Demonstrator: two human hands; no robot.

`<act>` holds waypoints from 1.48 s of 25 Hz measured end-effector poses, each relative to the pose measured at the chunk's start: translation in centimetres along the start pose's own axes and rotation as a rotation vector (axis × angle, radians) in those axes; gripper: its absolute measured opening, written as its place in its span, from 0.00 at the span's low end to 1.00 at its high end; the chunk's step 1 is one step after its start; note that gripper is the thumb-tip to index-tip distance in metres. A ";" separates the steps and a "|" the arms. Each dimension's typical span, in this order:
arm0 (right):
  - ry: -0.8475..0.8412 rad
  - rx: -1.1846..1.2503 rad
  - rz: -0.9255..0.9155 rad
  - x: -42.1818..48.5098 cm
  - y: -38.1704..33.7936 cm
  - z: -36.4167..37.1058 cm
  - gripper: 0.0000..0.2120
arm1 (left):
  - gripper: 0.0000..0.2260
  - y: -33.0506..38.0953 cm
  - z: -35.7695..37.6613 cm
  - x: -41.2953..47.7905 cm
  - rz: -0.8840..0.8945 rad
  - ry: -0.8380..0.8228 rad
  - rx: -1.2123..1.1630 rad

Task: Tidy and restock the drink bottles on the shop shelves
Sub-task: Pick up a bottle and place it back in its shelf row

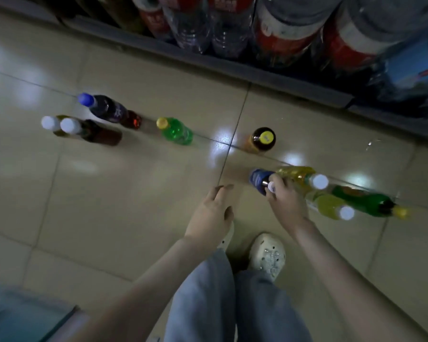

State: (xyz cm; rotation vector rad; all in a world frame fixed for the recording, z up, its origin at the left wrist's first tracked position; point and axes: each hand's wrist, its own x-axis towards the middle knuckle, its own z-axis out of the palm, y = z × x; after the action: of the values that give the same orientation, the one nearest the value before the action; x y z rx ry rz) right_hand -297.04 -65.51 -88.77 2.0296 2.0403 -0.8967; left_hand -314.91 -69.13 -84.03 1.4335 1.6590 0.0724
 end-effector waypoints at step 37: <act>1.334 1.024 -0.111 -55.9 40.9 -90.0 0.17 | 0.16 107.4 -5.1 -35.0 1.224 0.200 -0.006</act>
State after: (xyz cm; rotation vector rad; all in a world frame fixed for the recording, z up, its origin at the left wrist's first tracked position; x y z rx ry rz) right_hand -225.21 -73.63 -1.15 3.8823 2.4198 -0.6914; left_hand -240.35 -60.37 0.47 2.2771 0.6842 0.9114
